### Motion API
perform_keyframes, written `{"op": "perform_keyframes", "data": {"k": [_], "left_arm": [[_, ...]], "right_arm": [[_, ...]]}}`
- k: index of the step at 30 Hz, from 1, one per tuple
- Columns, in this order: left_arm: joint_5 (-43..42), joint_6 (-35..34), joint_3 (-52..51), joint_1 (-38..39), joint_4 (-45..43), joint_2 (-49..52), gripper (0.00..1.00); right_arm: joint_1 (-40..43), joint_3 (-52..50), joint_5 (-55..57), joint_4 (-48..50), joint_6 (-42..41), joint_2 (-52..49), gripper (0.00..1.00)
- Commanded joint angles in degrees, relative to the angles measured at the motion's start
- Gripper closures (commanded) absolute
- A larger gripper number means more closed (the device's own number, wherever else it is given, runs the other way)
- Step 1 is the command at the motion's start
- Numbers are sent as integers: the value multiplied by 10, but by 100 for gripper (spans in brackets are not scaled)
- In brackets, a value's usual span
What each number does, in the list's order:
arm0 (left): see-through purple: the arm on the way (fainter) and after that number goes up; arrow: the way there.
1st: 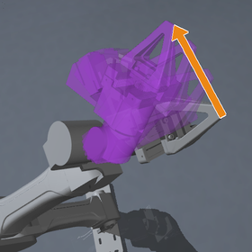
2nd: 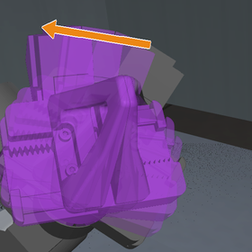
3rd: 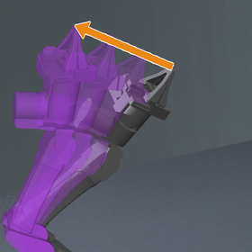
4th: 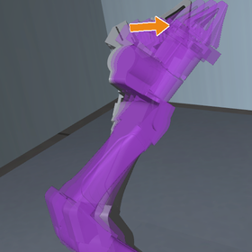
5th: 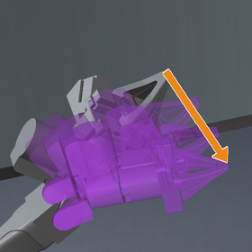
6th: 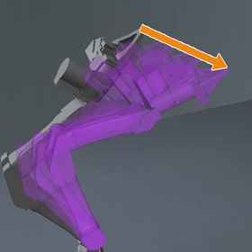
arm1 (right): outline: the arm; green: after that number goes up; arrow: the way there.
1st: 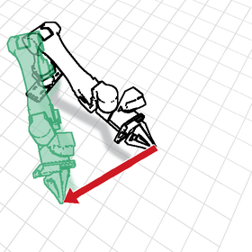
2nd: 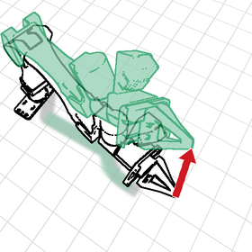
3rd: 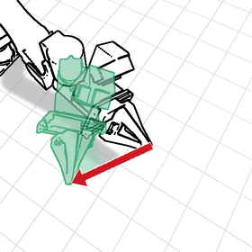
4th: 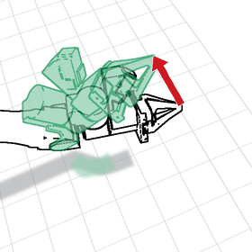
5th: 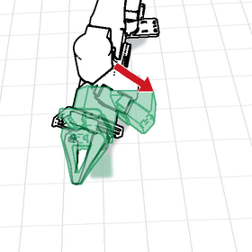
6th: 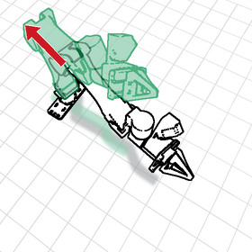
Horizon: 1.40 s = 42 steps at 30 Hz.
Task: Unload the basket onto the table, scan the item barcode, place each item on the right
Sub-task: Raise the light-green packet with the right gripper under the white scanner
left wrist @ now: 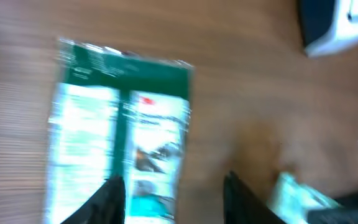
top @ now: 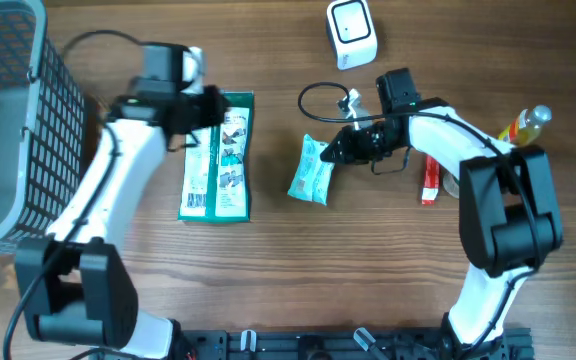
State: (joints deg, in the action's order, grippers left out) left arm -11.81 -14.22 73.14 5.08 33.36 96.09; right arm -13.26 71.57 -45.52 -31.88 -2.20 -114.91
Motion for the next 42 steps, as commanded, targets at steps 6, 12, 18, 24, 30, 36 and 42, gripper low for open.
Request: {"op": "perform_keyframes", "data": {"k": [6, 12, 18, 24, 30, 36, 42], "left_arm": [[6, 1, 4, -80, 17, 0, 0], [6, 1, 4, -80, 16, 0, 0], [6, 1, 4, -80, 16, 0, 0], [6, 1, 4, -80, 16, 0, 0], [6, 1, 4, -80, 16, 0, 0], [6, 1, 4, -80, 16, 0, 0], [6, 1, 4, -80, 16, 0, 0]], "right_arm": [[-4, 6, -24, -4, 22, 65, 96], [-4, 131, 173, -111, 42, 165, 96], [-9, 351, 392, -168, 183, 171, 96], [-41, 346, 563, -67, 319, 124, 96], [-65, 346, 678, 102, 412, 23, 96], [-71, 346, 717, 238, 505, -82, 96], [-72, 346, 711, 327, 486, -143, 96]]}}
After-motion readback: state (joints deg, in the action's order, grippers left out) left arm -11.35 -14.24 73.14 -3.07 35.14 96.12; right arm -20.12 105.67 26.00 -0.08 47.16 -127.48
